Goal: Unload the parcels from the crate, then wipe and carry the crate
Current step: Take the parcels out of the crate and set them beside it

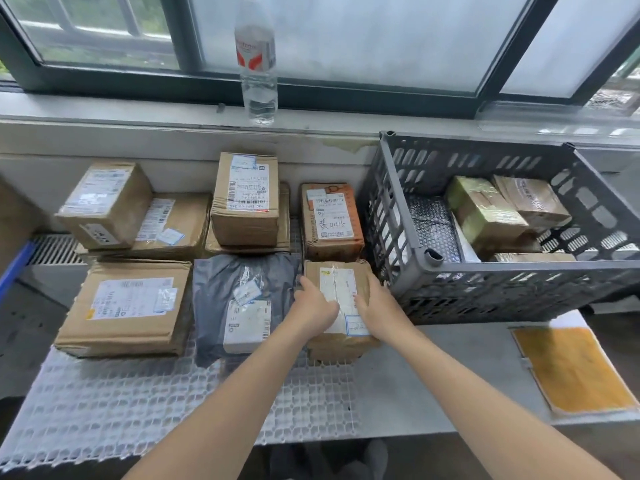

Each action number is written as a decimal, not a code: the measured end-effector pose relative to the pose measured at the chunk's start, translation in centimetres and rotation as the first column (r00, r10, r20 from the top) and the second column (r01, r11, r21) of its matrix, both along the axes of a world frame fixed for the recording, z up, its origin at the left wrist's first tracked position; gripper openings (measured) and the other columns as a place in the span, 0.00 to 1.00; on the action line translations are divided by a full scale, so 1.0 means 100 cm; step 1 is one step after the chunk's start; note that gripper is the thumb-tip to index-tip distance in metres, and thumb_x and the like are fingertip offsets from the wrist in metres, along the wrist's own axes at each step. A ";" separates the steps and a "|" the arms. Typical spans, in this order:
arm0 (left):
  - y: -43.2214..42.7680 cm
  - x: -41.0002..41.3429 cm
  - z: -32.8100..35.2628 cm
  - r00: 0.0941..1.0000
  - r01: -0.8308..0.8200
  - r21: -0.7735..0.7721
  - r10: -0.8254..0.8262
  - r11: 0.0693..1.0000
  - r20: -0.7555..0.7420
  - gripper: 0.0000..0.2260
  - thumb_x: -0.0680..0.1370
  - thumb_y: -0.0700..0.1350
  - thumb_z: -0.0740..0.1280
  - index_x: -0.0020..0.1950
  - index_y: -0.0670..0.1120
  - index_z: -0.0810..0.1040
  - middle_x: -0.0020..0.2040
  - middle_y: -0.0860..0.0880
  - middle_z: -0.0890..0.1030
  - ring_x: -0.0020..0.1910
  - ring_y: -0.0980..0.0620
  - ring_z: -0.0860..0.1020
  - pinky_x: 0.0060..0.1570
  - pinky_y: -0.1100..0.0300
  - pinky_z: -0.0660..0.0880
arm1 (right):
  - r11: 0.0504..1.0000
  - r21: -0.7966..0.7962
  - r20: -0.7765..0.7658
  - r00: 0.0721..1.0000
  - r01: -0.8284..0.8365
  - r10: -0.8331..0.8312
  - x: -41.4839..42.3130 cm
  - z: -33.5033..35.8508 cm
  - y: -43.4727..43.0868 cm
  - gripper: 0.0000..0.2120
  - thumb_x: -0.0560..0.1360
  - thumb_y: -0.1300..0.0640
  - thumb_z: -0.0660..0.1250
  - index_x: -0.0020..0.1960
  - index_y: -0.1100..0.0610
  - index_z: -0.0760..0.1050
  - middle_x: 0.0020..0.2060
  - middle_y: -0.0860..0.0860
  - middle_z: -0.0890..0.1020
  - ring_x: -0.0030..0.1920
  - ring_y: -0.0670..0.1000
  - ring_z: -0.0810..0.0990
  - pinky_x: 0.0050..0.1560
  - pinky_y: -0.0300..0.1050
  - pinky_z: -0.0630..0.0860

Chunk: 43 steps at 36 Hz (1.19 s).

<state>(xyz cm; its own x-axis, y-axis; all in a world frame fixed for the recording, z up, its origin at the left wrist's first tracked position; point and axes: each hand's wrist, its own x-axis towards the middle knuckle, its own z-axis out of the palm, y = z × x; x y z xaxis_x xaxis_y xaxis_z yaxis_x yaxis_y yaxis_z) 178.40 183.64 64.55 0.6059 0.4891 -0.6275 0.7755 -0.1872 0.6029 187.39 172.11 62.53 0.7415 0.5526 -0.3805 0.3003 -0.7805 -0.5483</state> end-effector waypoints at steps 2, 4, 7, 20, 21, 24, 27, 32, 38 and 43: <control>-0.002 -0.001 0.003 1.000 0.011 0.045 -0.012 0.999 0.023 0.37 0.80 0.46 0.61 0.80 0.40 0.39 0.78 0.37 0.53 0.72 0.39 0.63 0.65 0.52 0.68 | 0.999 -0.038 0.060 0.997 -0.036 0.038 -0.002 0.000 0.001 0.32 0.81 0.53 0.56 0.79 0.46 0.43 0.62 0.57 0.73 0.55 0.59 0.77 0.54 0.55 0.76; -0.003 -0.001 0.005 0.995 0.017 0.117 -0.029 0.993 0.100 0.35 0.77 0.45 0.62 0.80 0.44 0.46 0.76 0.38 0.58 0.72 0.39 0.62 0.68 0.47 0.66 | 0.996 -0.069 0.124 0.990 -0.062 0.070 -0.005 0.002 0.002 0.31 0.81 0.52 0.57 0.79 0.49 0.45 0.61 0.57 0.70 0.53 0.60 0.76 0.47 0.52 0.74; -0.002 -0.001 0.012 0.984 0.047 0.243 -0.086 0.969 0.155 0.34 0.78 0.45 0.61 0.80 0.44 0.48 0.76 0.41 0.57 0.74 0.40 0.58 0.70 0.46 0.61 | 0.987 -0.100 0.232 0.962 -0.124 0.144 -0.008 0.011 0.003 0.28 0.81 0.53 0.58 0.77 0.53 0.50 0.65 0.57 0.67 0.58 0.60 0.75 0.44 0.49 0.71; 0.016 0.017 0.072 0.852 -0.112 0.288 -0.057 0.951 0.521 0.39 0.78 0.47 0.67 0.80 0.50 0.45 0.76 0.47 0.58 0.74 0.47 0.58 0.71 0.52 0.59 | 0.947 0.254 0.391 0.916 -0.197 0.085 0.006 0.121 -0.006 0.27 0.80 0.48 0.62 0.76 0.45 0.58 0.67 0.45 0.69 0.56 0.43 0.75 0.58 0.45 0.74; 0.015 0.020 0.078 0.834 -0.114 0.285 -0.065 0.952 0.549 0.39 0.78 0.47 0.67 0.80 0.50 0.44 0.76 0.47 0.58 0.75 0.48 0.58 0.70 0.53 0.59 | 0.942 0.272 0.417 0.906 -0.196 0.068 0.012 0.126 -0.009 0.27 0.79 0.47 0.62 0.76 0.45 0.58 0.67 0.44 0.70 0.57 0.43 0.75 0.59 0.46 0.74; 0.007 0.034 0.093 0.792 -0.102 0.260 -0.080 0.960 0.605 0.39 0.78 0.48 0.68 0.80 0.52 0.45 0.76 0.49 0.57 0.75 0.49 0.58 0.70 0.52 0.60 | 0.936 0.294 0.500 0.866 -0.194 0.023 0.031 0.138 -0.021 0.28 0.78 0.46 0.63 0.76 0.44 0.58 0.66 0.44 0.71 0.60 0.43 0.73 0.59 0.45 0.73; -0.006 0.052 0.106 0.760 -0.079 0.271 -0.118 0.959 0.639 0.39 0.78 0.49 0.69 0.80 0.51 0.46 0.77 0.49 0.57 0.75 0.50 0.57 0.74 0.51 0.58 | 0.941 0.289 0.533 0.846 -0.174 -0.007 0.057 0.144 -0.037 0.30 0.77 0.45 0.65 0.76 0.44 0.58 0.67 0.44 0.69 0.63 0.44 0.71 0.59 0.43 0.70; -0.032 0.092 0.113 0.751 -0.053 0.322 -0.175 0.945 0.637 0.39 0.78 0.48 0.69 0.80 0.50 0.47 0.77 0.49 0.57 0.76 0.51 0.56 0.68 0.61 0.53 | 0.965 0.233 0.513 0.858 -0.120 -0.017 0.107 0.144 -0.066 0.33 0.77 0.44 0.67 0.77 0.45 0.56 0.70 0.48 0.67 0.70 0.48 0.66 0.64 0.45 0.66; -0.075 0.149 0.117 0.766 0.017 0.342 -0.232 0.940 0.599 0.39 0.78 0.49 0.68 0.80 0.51 0.45 0.78 0.48 0.54 0.77 0.49 0.54 0.73 0.55 0.55 | 0.986 0.149 0.479 0.878 -0.068 -0.012 0.168 0.135 -0.111 0.35 0.76 0.43 0.67 0.78 0.47 0.55 0.72 0.49 0.66 0.71 0.49 0.64 0.68 0.49 0.65; -0.112 0.197 0.117 0.793 0.058 0.316 -0.236 0.947 0.561 0.38 0.79 0.48 0.67 0.80 0.52 0.45 0.77 0.48 0.56 0.76 0.48 0.55 0.70 0.53 0.57 | 0.999 0.036 0.419 0.908 -0.027 0.010 0.217 0.126 -0.138 0.37 0.75 0.39 0.66 0.78 0.44 0.52 0.73 0.49 0.63 0.72 0.52 0.63 0.66 0.53 0.68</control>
